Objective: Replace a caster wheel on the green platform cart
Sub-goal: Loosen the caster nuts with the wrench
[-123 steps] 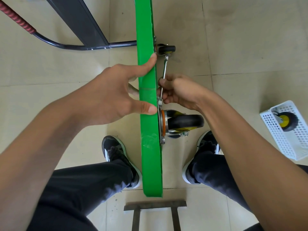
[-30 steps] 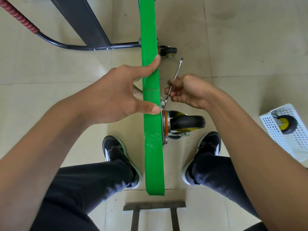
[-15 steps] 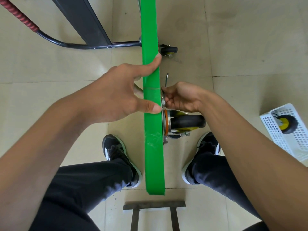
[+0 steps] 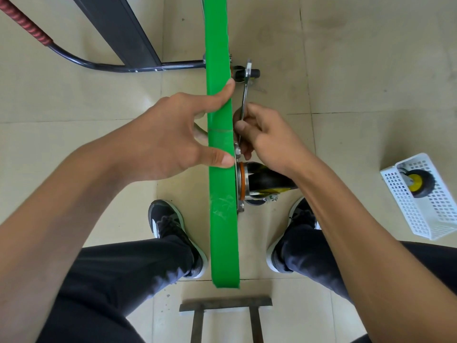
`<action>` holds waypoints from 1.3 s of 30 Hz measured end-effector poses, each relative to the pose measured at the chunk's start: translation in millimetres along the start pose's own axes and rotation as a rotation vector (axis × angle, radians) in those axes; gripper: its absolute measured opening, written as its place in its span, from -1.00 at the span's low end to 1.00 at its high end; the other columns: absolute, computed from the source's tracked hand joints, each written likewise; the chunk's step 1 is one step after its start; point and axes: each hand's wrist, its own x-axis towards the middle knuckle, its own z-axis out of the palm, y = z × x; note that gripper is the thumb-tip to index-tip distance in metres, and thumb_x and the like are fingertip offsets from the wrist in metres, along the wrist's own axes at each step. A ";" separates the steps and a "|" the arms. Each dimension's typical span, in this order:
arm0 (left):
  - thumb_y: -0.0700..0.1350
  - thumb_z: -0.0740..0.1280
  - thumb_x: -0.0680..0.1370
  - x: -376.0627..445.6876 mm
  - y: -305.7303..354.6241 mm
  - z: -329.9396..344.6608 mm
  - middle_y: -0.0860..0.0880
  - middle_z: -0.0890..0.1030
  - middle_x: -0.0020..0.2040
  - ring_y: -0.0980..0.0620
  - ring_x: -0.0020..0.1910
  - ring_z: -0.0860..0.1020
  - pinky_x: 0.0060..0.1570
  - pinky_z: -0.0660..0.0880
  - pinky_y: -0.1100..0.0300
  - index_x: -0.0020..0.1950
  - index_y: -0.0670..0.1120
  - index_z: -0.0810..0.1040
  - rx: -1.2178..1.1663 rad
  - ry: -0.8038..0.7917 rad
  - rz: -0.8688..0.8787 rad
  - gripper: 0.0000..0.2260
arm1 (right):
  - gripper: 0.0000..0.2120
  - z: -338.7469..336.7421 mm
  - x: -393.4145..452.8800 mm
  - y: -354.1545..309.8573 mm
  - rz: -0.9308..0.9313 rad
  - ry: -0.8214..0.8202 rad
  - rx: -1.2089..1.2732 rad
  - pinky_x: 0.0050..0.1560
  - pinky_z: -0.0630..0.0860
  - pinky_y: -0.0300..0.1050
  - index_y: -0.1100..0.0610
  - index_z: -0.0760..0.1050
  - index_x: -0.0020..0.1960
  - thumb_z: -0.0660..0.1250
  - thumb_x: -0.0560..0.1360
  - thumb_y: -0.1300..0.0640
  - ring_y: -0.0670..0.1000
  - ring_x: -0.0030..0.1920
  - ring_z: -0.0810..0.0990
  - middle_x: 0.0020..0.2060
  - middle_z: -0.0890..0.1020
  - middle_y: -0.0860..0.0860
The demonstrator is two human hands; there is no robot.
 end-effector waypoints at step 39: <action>0.06 0.51 0.24 0.0 -0.3 0.0 0.28 0.26 0.53 0.26 0.08 0.57 0.00 0.47 0.54 0.57 0.30 0.08 0.000 -0.018 -0.011 -0.01 | -0.83 -15.2 34.6 32.0 0.645 -0.135 0.753 -0.43 0.51 -0.29 0.20 0.43 -0.05 0.13 0.68 0.22 -0.08 -0.40 0.47 -0.30 0.58 0.10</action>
